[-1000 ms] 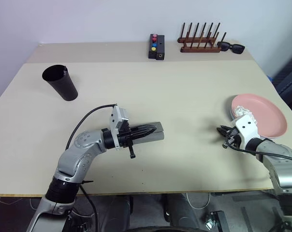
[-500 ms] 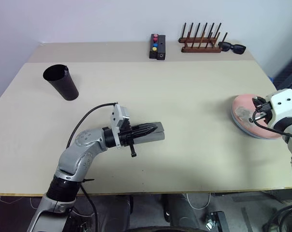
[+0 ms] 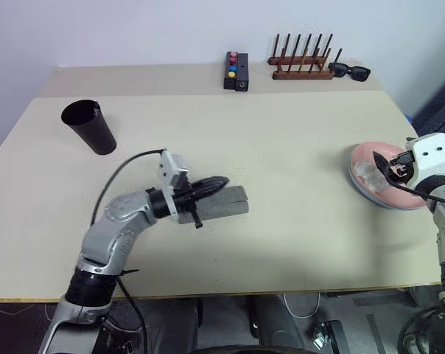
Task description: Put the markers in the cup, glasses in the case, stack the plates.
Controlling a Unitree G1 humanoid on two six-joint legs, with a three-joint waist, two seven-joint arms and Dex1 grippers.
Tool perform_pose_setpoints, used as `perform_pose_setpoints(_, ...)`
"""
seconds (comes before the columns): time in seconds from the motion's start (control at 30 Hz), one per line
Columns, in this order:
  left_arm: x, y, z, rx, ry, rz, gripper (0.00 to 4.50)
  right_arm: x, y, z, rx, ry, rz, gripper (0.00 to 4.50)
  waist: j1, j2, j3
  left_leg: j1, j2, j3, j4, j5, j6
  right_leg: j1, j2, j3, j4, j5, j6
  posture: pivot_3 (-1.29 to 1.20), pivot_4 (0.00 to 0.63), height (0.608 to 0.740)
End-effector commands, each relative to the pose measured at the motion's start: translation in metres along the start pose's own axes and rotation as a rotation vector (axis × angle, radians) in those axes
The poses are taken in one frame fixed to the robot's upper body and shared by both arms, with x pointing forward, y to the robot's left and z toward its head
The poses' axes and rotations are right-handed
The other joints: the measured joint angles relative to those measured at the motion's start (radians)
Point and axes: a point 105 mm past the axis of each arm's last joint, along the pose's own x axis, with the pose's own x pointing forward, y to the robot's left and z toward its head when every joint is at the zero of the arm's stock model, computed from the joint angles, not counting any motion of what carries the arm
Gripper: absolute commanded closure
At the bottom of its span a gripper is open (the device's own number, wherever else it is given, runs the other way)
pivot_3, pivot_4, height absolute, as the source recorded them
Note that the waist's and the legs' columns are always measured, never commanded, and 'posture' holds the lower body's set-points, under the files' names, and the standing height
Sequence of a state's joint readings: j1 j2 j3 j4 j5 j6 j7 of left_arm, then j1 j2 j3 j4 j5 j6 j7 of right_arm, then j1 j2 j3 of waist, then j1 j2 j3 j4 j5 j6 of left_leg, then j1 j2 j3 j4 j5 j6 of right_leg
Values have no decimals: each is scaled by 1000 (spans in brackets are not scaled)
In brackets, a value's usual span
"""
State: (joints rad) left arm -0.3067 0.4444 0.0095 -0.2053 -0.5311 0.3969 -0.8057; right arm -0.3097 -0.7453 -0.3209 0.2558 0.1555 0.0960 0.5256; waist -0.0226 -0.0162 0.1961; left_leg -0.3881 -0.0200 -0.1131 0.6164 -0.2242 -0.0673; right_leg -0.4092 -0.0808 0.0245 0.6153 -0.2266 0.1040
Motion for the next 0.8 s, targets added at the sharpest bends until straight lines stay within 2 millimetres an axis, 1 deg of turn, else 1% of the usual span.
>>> perform_pose_setpoints(0.03,-24,30,10,73,-31,183,4500,2,15,29,26,-124,100,613,3,0,0,0,0,0,0,0,0,0,0,0,0,0,0,0,150,740)
perform_pose_setpoints(0.1,-56,57,1,145,40,376,4500,3,39,34,72,-154,219,613,5,0,0,0,0,0,0,0,0,0,0,0,0,0,0,0,150,740)
perform_pose_setpoints(0.17,-79,69,-2,184,76,481,4500,4,52,38,102,-169,296,613,2,0,0,0,0,0,0,0,0,0,0,0,-1,0,0,0,150,740)
perform_pose_setpoints(0.27,-97,73,-1,198,85,545,4500,5,58,39,125,-172,351,613,8,0,0,-1,0,0,0,0,0,0,0,0,0,0,0,0,150,740)
perform_pose_setpoints(0.37,-118,73,-8,209,133,593,4500,9,69,40,146,-174,408,613,9,0,0,-1,0,0,0,0,0,0,-1,0,-1,0,0,0,150,740)
perform_pose_setpoints(0.6,-130,70,-9,203,143,633,4500,17,88,40,169,-175,492,613,8,0,0,-1,0,0,0,0,0,0,-1,0,-1,0,0,0,150,740)
perform_pose_setpoints(0.7,-131,69,-9,201,141,640,4500,21,95,42,168,-180,522,613,5,0,0,-1,0,0,0,0,0,-1,0,0,0,0,0,0,150,740)
perform_pose_setpoints(0.8,-131,68,-10,200,145,644,4500,24,98,42,167,-181,531,613,5,0,0,-1,0,0,0,0,0,-1,-1,0,0,0,0,0,150,740)
